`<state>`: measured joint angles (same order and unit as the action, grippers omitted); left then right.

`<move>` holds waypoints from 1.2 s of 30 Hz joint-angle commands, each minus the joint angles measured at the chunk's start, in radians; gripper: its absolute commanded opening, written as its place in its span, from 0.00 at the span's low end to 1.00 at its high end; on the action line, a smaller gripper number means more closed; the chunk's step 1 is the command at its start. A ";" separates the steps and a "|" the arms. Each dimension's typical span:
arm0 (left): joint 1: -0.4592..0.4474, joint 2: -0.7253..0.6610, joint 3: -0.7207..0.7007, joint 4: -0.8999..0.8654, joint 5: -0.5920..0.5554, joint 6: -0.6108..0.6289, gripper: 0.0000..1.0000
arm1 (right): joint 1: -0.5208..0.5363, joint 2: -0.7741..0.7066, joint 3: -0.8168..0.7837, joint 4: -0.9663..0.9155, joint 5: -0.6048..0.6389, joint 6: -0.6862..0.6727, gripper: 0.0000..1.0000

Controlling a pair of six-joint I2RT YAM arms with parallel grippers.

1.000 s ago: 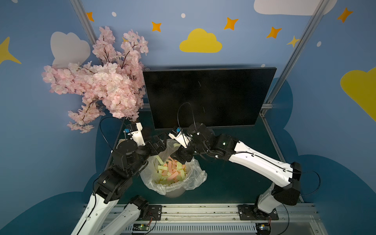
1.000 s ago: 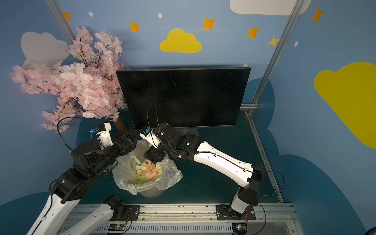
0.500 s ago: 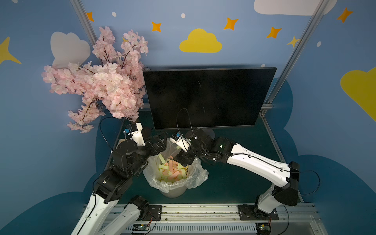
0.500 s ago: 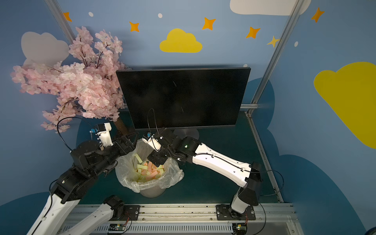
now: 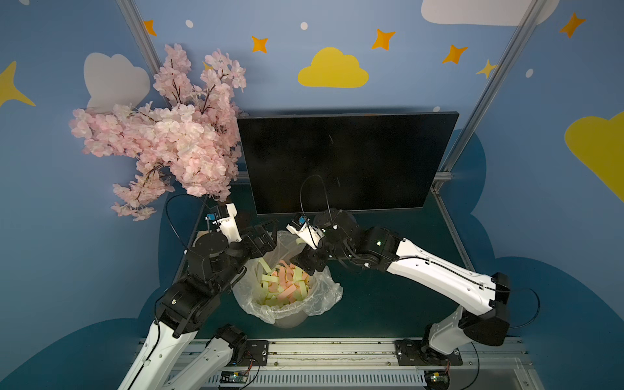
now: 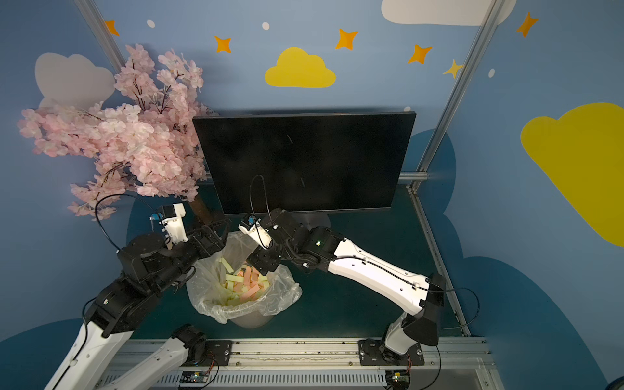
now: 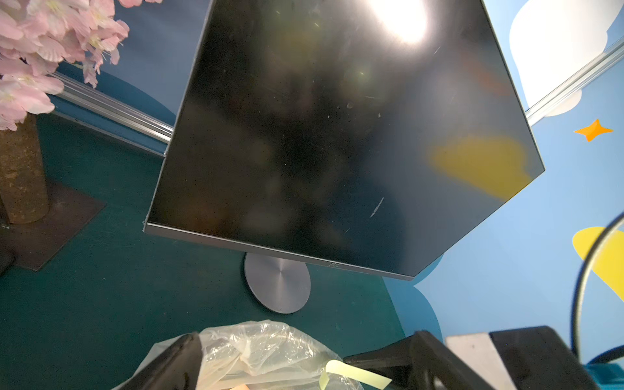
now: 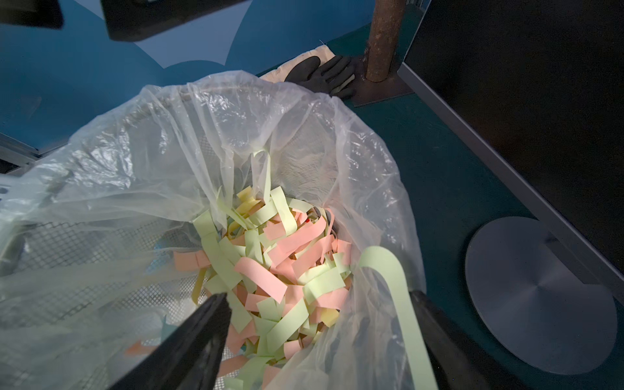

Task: Remove the sticky note from the monitor
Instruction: Place the sticky note in the trash bin.

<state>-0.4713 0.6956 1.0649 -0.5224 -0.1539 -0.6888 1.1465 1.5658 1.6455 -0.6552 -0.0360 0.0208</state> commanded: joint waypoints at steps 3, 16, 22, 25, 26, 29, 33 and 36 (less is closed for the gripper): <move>0.004 0.015 -0.015 0.003 0.077 0.008 1.00 | -0.016 -0.063 -0.024 0.046 -0.113 0.011 0.87; 0.003 0.011 -0.065 -0.046 0.241 0.017 0.94 | -0.163 -0.143 -0.134 0.240 -0.415 0.188 0.88; 0.003 0.015 -0.092 -0.014 0.301 0.005 0.88 | -0.177 -0.125 -0.127 0.280 -0.479 0.245 0.88; 0.003 0.015 -0.101 0.006 0.319 0.000 0.86 | -0.179 -0.116 -0.120 0.297 -0.497 0.267 0.88; 0.003 0.013 -0.106 0.013 0.326 -0.002 0.85 | -0.178 -0.112 -0.117 0.301 -0.502 0.272 0.88; 0.003 0.009 -0.121 0.039 0.342 -0.013 0.84 | -0.179 -0.105 -0.112 0.309 -0.509 0.285 0.88; 0.003 0.004 -0.133 0.076 0.360 -0.022 0.84 | -0.177 -0.090 -0.101 0.307 -0.512 0.290 0.88; 0.004 0.001 -0.139 0.093 0.363 -0.026 0.84 | -0.174 -0.081 -0.092 0.305 -0.515 0.291 0.88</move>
<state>-0.4713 0.7090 0.9325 -0.4816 0.1871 -0.7082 0.9722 1.4715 1.5169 -0.3779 -0.5297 0.2996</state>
